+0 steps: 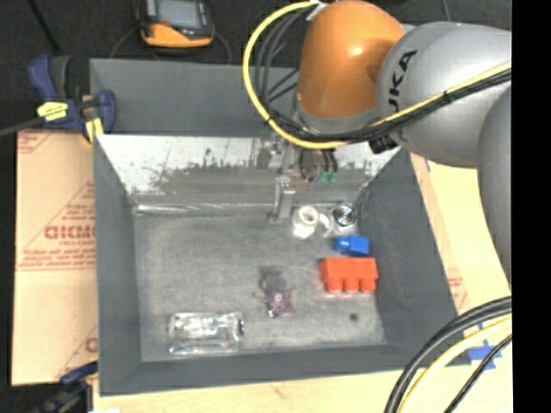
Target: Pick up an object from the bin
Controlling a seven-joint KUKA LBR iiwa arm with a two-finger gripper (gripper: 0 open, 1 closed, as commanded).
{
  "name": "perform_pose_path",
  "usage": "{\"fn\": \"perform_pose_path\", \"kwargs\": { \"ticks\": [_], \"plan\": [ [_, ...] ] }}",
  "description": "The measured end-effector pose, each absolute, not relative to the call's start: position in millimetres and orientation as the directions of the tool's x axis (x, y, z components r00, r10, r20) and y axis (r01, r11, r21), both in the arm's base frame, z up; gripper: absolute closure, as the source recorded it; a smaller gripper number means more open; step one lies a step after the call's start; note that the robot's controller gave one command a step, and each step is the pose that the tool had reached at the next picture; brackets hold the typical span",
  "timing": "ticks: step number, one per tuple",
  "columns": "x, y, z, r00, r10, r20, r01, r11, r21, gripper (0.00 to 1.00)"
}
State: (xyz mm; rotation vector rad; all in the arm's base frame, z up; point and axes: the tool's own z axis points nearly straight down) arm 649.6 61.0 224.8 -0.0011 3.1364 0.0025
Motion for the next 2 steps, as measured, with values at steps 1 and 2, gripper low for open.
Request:
{"fn": "perform_pose_path", "kwargs": {
  "ticks": [1,2],
  "plan": [
    [578.3,101,135,-0.995,-0.102,0.008,-0.102,0.995,0.001,0.00],
    [477.4,174,106,-0.861,-0.509,0.001,-0.509,0.861,0.002,0.00]
  ]
}}
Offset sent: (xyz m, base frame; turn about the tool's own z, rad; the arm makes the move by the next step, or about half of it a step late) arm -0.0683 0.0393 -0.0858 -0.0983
